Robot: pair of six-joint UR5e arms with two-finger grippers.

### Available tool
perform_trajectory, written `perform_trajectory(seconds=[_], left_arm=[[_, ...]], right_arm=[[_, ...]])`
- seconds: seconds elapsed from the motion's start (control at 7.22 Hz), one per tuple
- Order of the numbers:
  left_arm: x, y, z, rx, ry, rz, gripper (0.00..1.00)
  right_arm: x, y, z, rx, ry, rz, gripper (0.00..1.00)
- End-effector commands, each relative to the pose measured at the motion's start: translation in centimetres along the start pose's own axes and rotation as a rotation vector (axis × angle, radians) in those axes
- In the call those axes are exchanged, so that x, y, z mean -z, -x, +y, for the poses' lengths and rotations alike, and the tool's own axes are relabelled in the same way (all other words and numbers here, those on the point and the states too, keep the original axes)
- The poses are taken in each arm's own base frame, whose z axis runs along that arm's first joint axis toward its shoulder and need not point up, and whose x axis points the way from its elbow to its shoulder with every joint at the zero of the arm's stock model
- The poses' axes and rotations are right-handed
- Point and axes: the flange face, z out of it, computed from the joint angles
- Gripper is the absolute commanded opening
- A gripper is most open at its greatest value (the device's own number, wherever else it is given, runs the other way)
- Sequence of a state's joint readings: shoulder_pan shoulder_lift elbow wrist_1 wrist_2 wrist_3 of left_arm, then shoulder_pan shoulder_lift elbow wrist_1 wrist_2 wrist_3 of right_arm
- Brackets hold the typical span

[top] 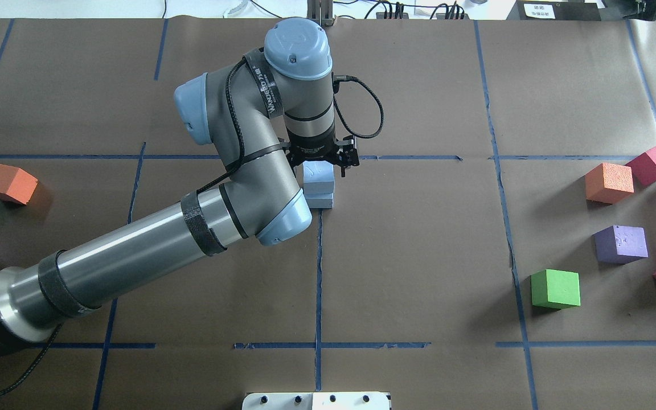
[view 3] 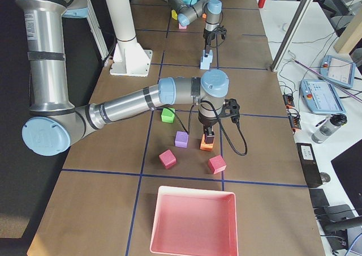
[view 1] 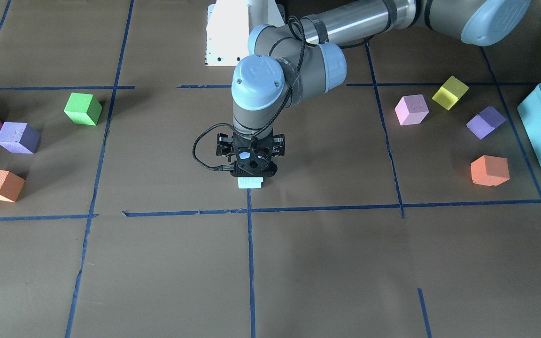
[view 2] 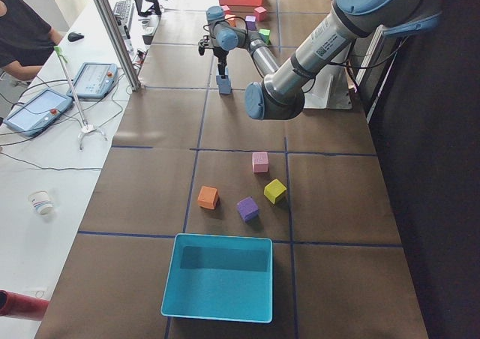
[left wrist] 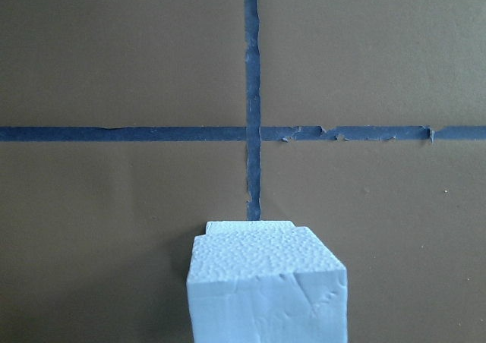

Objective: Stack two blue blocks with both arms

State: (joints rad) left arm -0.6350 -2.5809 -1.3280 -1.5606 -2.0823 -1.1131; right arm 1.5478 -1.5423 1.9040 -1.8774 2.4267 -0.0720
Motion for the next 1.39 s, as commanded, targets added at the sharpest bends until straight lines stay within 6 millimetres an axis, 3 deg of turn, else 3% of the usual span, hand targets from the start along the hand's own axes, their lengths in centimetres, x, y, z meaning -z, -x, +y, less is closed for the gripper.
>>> perform_trajectory(seconds=[0.0, 0.14, 0.28, 0.55, 0.69, 0.97, 1.25], left_arm=[[4.1, 0.3, 1.9, -0.008, -0.006, 0.009, 1.00], [6.2, 3.0, 2.4, -0.005, -0.018, 0.000, 1.00], [7.6, 8.2, 2.8, -0.050, -0.043, -0.008, 1.00], [11.0, 21.3, 3.2, -0.142, -0.099, -0.043, 1.00], [11.8, 26.8, 2.7, -0.177, -0.084, -0.057, 1.00], [13.2, 37.2, 1.8, -0.218, -0.081, -0.118, 1.00], [15.4, 49.6, 2.0, -0.211, -0.038, -0.096, 1.00]], right_arm=[[0.1, 0.1, -0.1, 0.009, -0.004, 0.000, 1.00], [0.5, 0.0, 0.0, 0.014, -0.013, 0.001, 1.00], [-0.4, -1.2, -0.1, -0.020, 0.008, -0.002, 1.00], [-3.3, -4.3, 0.6, -0.079, 0.065, -0.021, 1.00], [-3.6, -4.8, 1.1, -0.088, 0.069, -0.018, 1.00], [-5.9, -7.1, 4.8, -0.039, 0.022, -0.011, 1.00], [-6.0, -7.9, 5.6, -0.040, 0.015, 0.010, 1.00]])
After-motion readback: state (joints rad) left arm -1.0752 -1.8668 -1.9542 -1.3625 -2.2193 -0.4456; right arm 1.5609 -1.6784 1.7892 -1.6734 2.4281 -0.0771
